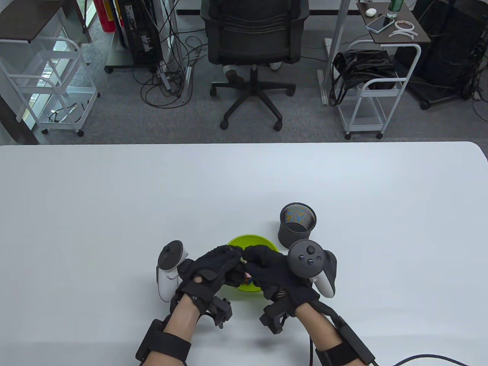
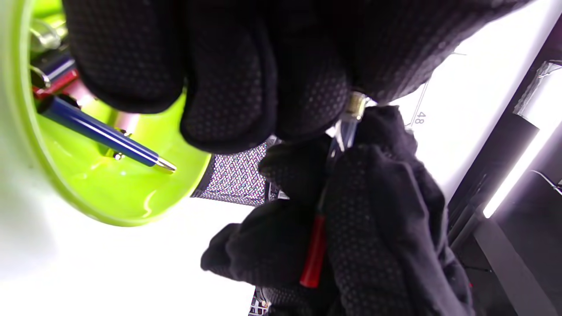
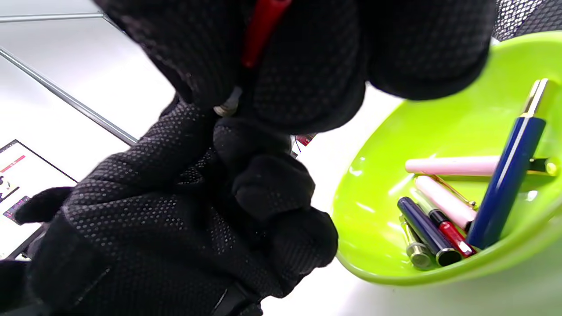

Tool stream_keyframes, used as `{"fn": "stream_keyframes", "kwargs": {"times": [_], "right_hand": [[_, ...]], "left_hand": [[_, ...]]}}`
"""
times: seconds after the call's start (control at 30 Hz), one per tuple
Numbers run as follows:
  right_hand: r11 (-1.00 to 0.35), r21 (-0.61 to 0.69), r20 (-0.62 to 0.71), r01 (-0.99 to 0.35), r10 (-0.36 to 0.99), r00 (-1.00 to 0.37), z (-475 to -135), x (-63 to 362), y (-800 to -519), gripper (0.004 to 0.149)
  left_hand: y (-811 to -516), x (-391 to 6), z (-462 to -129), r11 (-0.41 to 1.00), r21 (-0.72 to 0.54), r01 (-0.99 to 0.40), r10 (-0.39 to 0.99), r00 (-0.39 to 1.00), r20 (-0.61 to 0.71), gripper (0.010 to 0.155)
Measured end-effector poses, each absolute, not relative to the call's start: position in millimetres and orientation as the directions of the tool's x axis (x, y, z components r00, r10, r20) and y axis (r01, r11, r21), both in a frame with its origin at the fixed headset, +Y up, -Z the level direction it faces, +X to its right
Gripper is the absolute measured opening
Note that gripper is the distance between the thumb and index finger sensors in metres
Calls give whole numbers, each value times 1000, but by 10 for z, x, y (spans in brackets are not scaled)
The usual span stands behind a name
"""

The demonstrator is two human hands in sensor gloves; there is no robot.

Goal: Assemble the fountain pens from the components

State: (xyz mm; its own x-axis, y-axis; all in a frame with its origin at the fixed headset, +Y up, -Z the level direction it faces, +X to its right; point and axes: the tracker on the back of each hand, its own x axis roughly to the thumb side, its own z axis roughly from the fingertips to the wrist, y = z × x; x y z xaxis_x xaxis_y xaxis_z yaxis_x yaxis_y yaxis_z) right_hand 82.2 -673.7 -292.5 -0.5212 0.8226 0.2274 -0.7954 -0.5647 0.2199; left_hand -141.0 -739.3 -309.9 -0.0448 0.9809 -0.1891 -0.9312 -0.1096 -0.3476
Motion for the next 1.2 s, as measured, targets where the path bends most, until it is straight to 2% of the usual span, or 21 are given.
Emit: {"fn": "stream_keyframes", "kwargs": {"times": [0.13, 0.4, 0.5, 0.63, 0.8, 0.87, 1.0, 1.2], "right_hand": [[-588, 213, 236, -780, 806, -543, -2924, 814, -6731, 45], [-572, 246, 206, -782, 820, -534, -2969, 843, -6767, 46], [-602, 245, 198, -760, 798, -569, -2965, 865, -6767, 53], [-606, 229, 183, -762, 796, -578, -2971, 921, -6764, 64], [-628, 180, 146, -757, 778, -611, -2981, 984, -6752, 61], [-684, 153, 131, -714, 730, -671, -2987, 978, -6746, 57], [-826, 139, 119, -546, 562, -819, -3002, 904, -6744, 57], [-941, 226, 121, -252, 284, -951, -3110, 595, -6883, 55]], "left_hand": [[-7422, -1383, -3087, -124, -357, -926, 978, -52, -203, 42], [-7363, -1404, -3096, -49, -352, -935, 987, 9, -161, 42], [-7303, -1435, -3096, 24, -325, -945, 990, 67, -123, 42], [-7258, -1556, -3116, 45, -257, -965, 992, 74, -104, 42], [-7186, -1753, -3132, 93, -142, -986, 992, 104, -72, 42], [-7145, -1831, -3135, 128, -94, -987, 989, 134, -58, 42], [-7094, -1929, -3140, 172, -36, -984, 984, 173, -42, 43], [-7052, -2078, -3138, 158, 24, -987, 987, 157, -31, 43]]}}
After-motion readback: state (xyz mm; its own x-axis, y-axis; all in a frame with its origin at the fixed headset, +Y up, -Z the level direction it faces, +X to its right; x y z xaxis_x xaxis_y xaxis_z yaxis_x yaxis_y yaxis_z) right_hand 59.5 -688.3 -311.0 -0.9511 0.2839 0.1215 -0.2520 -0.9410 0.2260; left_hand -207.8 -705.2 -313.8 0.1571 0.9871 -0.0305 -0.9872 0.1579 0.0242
